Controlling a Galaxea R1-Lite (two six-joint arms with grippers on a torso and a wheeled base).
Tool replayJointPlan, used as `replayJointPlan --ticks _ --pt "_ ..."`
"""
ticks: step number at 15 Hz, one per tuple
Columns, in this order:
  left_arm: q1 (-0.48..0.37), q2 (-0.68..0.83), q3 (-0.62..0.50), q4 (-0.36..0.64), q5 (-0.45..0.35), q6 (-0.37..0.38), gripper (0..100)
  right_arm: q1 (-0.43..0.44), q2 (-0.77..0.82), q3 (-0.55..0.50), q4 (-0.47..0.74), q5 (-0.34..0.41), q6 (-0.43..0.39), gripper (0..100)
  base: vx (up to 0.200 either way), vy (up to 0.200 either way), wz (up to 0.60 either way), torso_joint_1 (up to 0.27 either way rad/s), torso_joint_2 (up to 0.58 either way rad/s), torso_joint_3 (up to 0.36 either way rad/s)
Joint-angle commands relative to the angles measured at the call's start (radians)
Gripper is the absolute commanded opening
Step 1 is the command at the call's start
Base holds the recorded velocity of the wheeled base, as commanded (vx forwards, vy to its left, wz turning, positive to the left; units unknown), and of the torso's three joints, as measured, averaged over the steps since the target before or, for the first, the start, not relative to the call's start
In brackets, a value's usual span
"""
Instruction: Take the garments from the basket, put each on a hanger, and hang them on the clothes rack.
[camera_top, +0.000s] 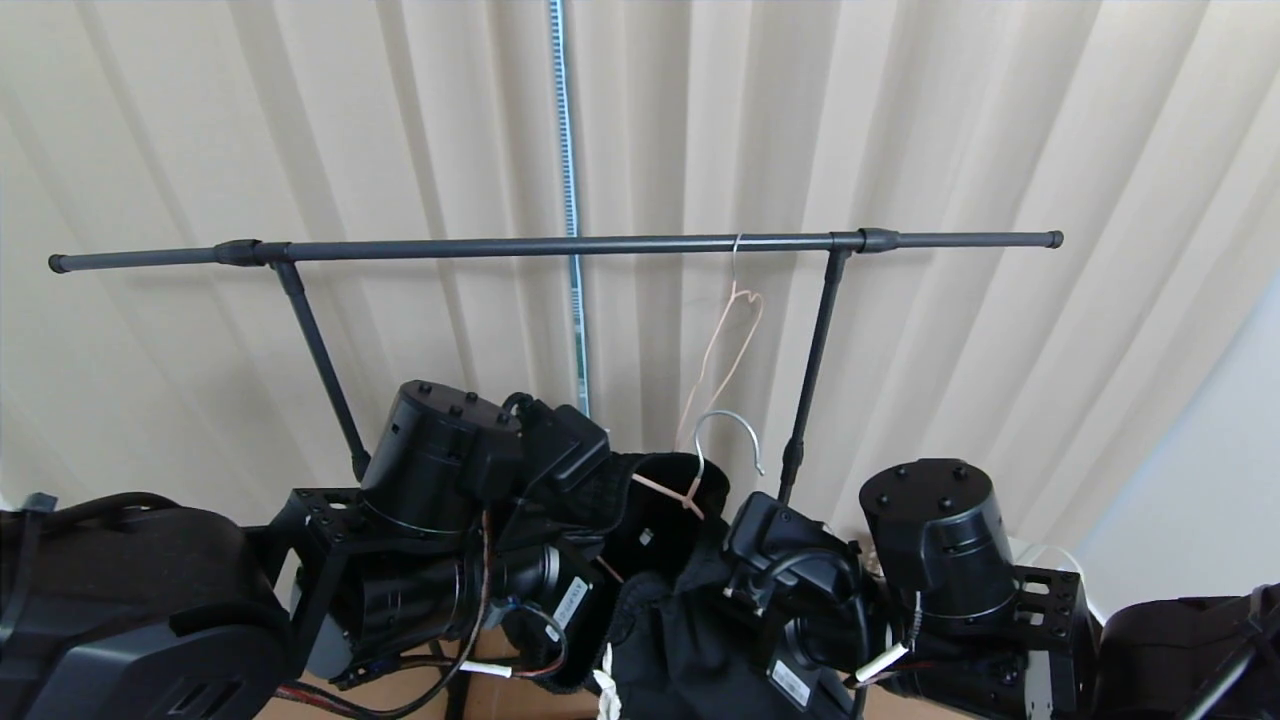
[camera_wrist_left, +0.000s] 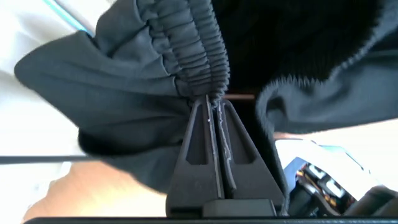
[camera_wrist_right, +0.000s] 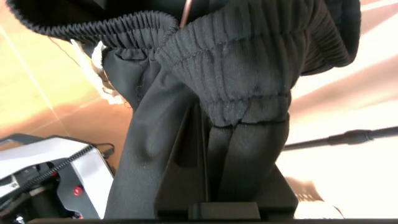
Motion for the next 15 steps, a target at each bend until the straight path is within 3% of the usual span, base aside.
replayJointPlan --ticks 1,5,13,14,15 --pt "-0.011 0.029 -0.002 -0.009 0.002 -0.001 0 0.002 -0.001 0.012 -0.023 0.011 0.001 0 0.000 0.000 0.00 0.000 0.00 0.000" --pt "-0.021 0.055 -0.022 -0.023 0.002 -0.017 0 0.029 0.002 0.036 -0.090 0.012 0.025 0 0.000 0.000 0.00 0.000 0.00 0.000" --pt "-0.023 0.081 -0.056 -0.026 0.002 -0.017 0 0.037 -0.015 0.050 -0.095 0.038 0.024 0 0.000 0.000 0.00 0.000 0.00 0.000" --pt "-0.025 0.087 -0.056 -0.026 0.002 -0.017 100 0.037 -0.017 0.052 -0.095 0.040 0.024 0 0.000 0.000 0.00 0.000 0.00 0.000" --pt "-0.031 0.087 -0.056 -0.026 0.008 -0.017 100 0.039 -0.018 0.052 -0.095 0.040 0.024 0 0.000 0.000 0.00 0.000 0.00 0.000"
